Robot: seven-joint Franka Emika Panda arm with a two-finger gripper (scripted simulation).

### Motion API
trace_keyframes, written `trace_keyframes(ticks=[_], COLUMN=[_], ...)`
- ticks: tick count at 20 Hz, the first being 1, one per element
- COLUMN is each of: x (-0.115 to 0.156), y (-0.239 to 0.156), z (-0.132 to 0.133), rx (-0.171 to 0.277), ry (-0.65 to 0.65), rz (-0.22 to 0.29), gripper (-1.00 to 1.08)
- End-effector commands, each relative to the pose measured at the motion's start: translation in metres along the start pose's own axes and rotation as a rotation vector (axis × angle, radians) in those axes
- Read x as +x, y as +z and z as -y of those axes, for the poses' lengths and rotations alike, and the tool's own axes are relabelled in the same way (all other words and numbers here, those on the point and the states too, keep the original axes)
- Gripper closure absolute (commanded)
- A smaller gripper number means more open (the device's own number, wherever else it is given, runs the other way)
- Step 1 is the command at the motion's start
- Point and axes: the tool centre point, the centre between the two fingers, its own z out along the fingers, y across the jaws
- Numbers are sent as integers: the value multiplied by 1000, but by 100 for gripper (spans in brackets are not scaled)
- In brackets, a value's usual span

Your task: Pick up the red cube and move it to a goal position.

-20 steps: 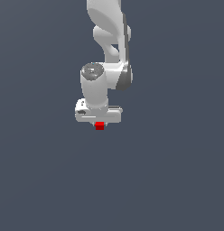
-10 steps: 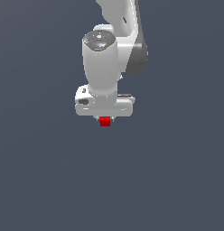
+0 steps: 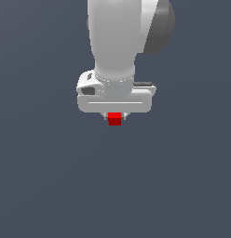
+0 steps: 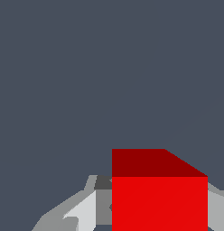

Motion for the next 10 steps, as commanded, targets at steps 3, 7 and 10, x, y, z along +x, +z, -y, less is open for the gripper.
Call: trace_keyframes(ticks=[3, 7, 10], x=[11, 17, 20], y=[-22, -34, -40], z=[7, 11, 13], rx=[0, 1, 1], ry=[0, 0, 0], rz=[1, 1, 1], gripper=[108, 108, 108])
